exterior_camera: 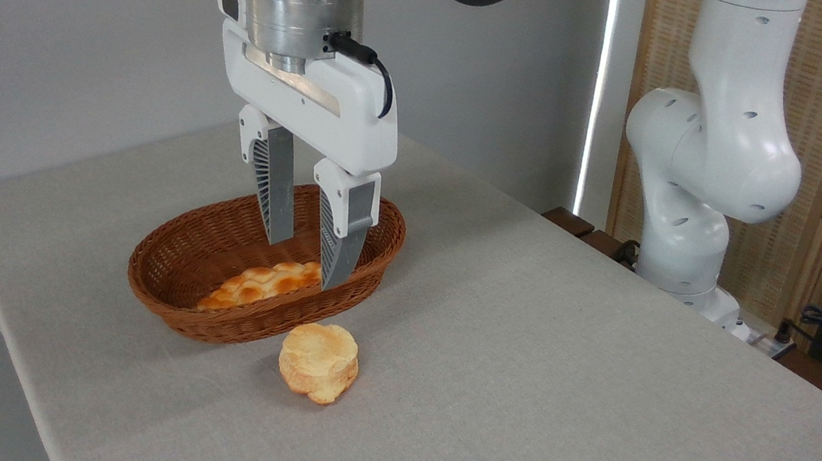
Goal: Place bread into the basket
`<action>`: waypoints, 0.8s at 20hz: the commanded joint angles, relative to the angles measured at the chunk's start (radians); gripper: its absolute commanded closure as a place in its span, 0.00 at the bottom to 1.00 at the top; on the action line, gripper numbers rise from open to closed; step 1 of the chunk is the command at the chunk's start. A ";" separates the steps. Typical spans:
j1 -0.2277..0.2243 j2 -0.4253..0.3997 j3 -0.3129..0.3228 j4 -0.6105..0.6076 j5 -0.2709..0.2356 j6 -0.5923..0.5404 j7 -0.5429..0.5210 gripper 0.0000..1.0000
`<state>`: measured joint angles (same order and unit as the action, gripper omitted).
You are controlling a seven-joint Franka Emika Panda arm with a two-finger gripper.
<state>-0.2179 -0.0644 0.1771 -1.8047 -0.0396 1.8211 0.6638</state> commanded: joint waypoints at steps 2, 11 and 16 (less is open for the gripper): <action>-0.014 0.021 0.002 0.021 0.004 -0.023 -0.012 0.00; -0.015 0.023 0.001 0.022 0.003 -0.037 -0.015 0.00; -0.017 0.023 0.001 0.021 0.003 -0.039 -0.013 0.00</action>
<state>-0.2281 -0.0506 0.1751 -1.8048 -0.0396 1.8090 0.6638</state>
